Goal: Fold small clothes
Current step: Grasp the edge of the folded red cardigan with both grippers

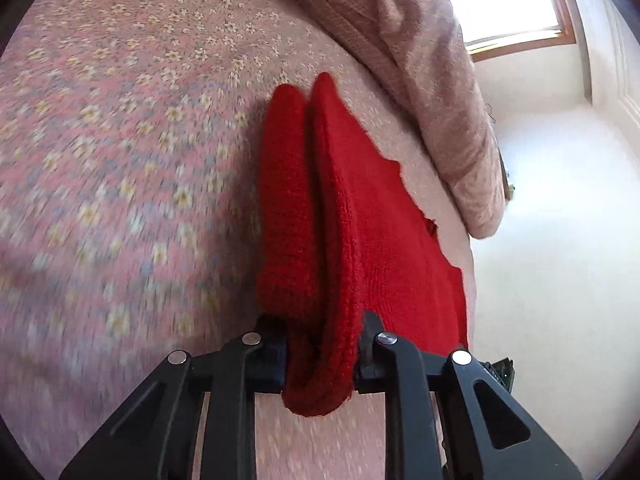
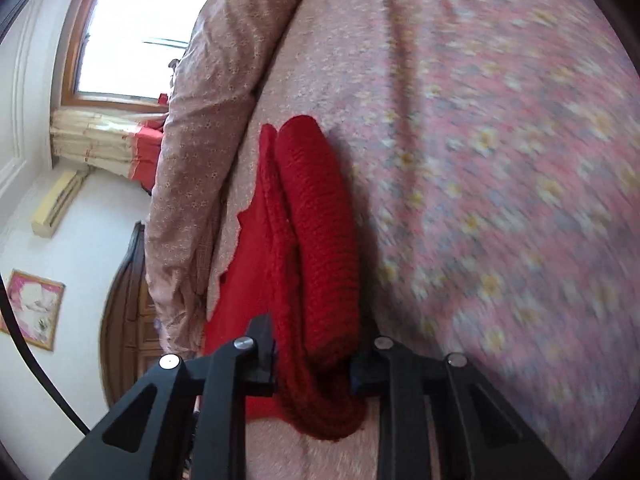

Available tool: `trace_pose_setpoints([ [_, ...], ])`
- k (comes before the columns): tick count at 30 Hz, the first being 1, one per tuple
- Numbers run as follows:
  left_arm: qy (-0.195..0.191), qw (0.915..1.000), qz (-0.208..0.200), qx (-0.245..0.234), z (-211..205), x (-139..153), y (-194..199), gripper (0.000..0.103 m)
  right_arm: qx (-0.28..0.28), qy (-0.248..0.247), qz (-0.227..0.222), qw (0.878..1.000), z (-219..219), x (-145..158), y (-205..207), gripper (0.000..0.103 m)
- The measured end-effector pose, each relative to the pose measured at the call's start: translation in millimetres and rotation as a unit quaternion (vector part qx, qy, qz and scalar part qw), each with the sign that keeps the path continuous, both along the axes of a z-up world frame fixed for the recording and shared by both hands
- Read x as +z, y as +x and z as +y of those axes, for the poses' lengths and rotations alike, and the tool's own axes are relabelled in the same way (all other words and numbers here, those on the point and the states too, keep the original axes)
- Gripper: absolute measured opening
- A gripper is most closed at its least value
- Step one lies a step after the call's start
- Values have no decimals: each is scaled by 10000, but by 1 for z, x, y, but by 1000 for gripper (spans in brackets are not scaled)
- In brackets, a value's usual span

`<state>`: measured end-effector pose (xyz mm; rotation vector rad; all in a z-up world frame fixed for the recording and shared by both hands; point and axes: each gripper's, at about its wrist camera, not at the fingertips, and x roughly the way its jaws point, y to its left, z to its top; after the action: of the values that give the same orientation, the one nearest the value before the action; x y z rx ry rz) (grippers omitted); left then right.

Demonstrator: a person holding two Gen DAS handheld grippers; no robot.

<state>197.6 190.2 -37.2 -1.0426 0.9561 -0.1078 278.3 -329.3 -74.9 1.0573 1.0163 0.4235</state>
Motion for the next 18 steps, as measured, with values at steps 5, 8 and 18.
trace_pose_setpoints([
  [5,122,9999,-45,-97,3,11,-48,15,124,12,-58,9999,-4,11,-42,24],
  [8,204,9997,52,-152,5,9,-81,15,220,-26,10,9998,-6,13,-69,24],
  [18,1135,9926,-71,-415,-29,9,-126,18,280,-283,3,9992,-7,7,-122,26],
])
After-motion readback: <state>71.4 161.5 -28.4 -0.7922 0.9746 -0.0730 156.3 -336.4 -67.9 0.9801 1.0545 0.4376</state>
